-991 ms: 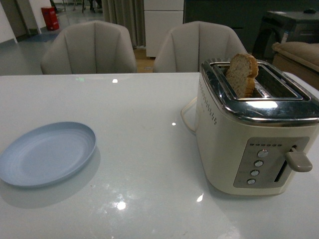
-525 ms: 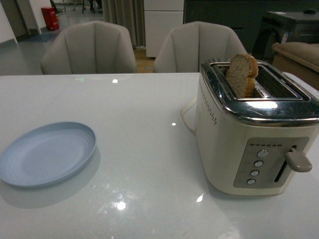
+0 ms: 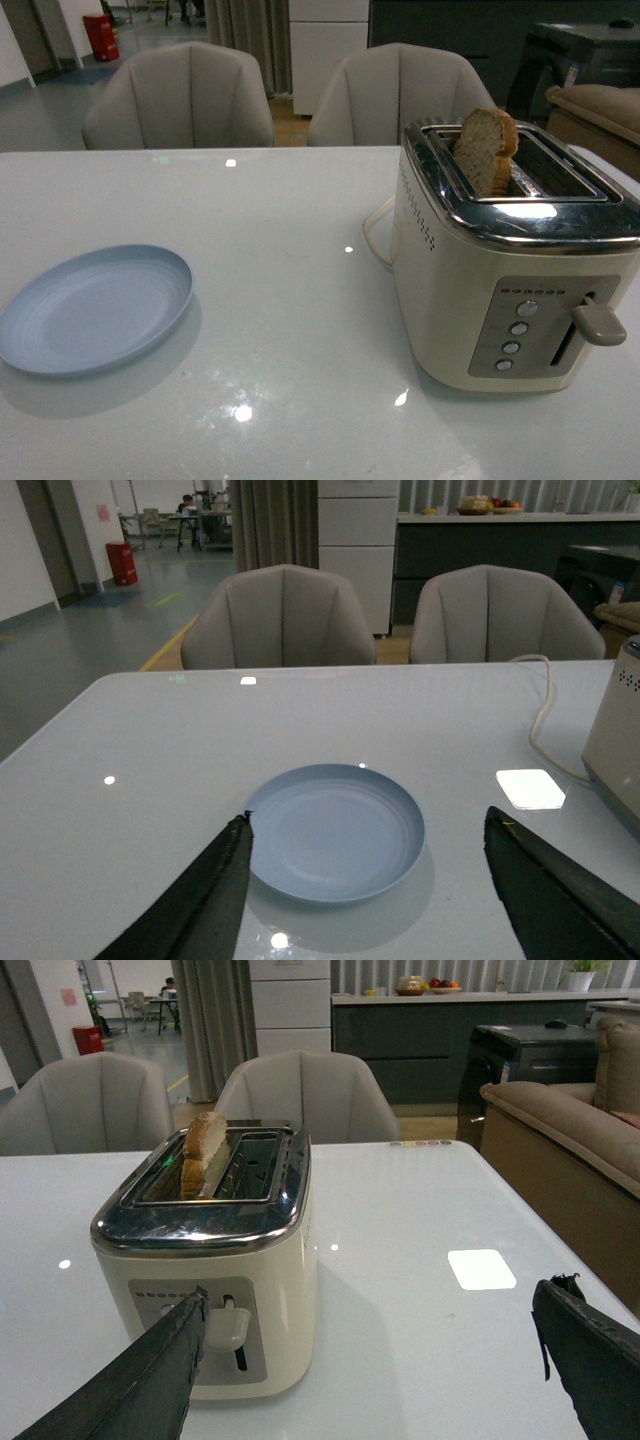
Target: Left arm holds plate, right arm toasts bread
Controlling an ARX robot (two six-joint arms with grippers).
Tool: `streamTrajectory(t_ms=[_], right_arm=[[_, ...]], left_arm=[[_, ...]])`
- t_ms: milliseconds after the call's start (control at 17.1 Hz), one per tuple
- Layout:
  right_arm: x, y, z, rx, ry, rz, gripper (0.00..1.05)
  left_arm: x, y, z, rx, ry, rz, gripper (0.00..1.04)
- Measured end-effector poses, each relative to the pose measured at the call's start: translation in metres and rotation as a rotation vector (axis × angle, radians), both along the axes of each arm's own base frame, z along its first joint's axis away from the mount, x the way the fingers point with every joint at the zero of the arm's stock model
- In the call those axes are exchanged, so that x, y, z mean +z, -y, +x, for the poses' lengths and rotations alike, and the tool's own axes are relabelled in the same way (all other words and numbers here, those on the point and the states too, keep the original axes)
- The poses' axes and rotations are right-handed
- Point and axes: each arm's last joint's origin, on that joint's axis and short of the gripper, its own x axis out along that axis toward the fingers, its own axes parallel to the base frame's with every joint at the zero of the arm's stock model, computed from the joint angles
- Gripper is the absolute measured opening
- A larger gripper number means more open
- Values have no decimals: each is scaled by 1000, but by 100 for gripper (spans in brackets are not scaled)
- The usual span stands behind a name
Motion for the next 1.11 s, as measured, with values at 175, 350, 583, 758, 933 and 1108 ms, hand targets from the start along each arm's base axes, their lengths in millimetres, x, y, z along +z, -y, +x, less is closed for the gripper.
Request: streamTrajectory(t_ms=[175,350,583,758,933,1108], right_arm=[[0,0,0,0,0,0,98],[0,0,0,0,0,0,98],[0,0,0,0,0,0,98],[0,0,0,0,0,0,98],[0,0,0,0,0,0,98],[0,0,0,0,0,0,98]], left_arm=[[0,0,0,0,0,2,100],[0,0,0,0,0,1,98],[0,0,0,0,0,1,98],[0,0,0,0,0,1,98],[0,0,0,0,0,1,98],[0,0,0,0,0,1,98]])
